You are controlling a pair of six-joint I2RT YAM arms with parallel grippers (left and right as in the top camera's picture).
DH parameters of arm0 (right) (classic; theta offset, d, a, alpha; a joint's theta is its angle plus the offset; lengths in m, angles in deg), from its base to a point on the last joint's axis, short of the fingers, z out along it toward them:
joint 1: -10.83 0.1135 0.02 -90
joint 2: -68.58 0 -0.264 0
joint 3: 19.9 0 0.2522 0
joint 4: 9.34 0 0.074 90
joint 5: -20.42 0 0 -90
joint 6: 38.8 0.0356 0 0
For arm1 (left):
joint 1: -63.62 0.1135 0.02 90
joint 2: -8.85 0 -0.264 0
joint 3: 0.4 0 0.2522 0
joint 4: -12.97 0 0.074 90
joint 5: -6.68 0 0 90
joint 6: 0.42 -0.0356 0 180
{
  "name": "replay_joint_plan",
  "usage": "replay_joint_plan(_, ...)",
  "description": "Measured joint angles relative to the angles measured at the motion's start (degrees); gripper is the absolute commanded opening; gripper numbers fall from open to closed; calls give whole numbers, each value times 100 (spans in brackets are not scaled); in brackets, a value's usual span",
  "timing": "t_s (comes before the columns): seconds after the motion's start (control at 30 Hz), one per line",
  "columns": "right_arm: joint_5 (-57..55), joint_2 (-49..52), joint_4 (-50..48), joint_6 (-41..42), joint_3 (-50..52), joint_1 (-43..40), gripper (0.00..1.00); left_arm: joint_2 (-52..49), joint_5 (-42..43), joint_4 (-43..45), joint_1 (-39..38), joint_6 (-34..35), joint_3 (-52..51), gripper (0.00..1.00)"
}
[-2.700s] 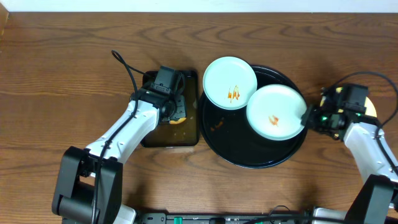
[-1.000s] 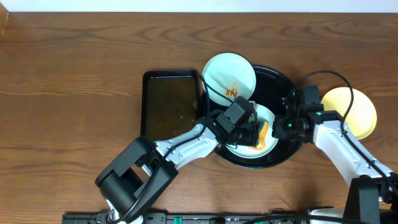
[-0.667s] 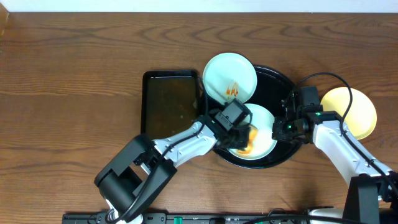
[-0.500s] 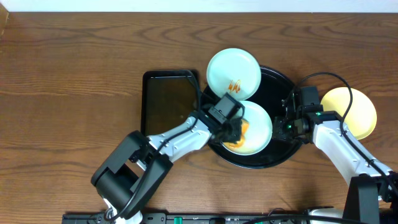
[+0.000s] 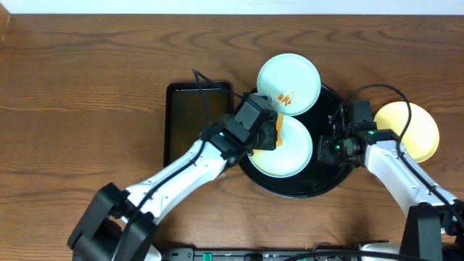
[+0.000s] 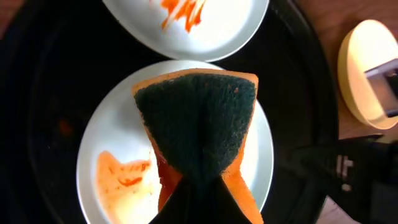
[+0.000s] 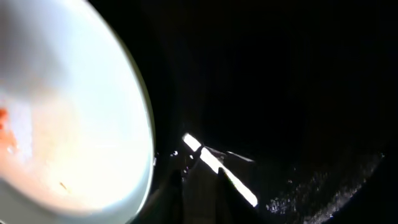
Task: Clean dirty plates on tray and stack at the side
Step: 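Scrub the pale blue plate with the sponge in the left gripper, then return the sponge to the black tray with the left gripper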
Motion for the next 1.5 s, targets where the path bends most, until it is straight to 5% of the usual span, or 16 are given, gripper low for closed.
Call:
replay_joint_plan(0.5, 619, 0, -289, 24, 0, 146, 32, -1049, -13, 35, 0, -33, -2, 8)
replay_joint_plan(1.07, 586, 400, -990, 63, 317, 146, 22, -1137, 140, 170, -17, -33, -2, 8)
replay_joint_plan(1.2, 619, 496, -1067, 81, 313, 146, 1, -1246, 136, 216, -114, -33, -2, 8)
replay_joint_plan(1.5, 697, 564, -1097, 175, 282, 144, 1, -1252, -68, 92, -190, -33, 0, 8)
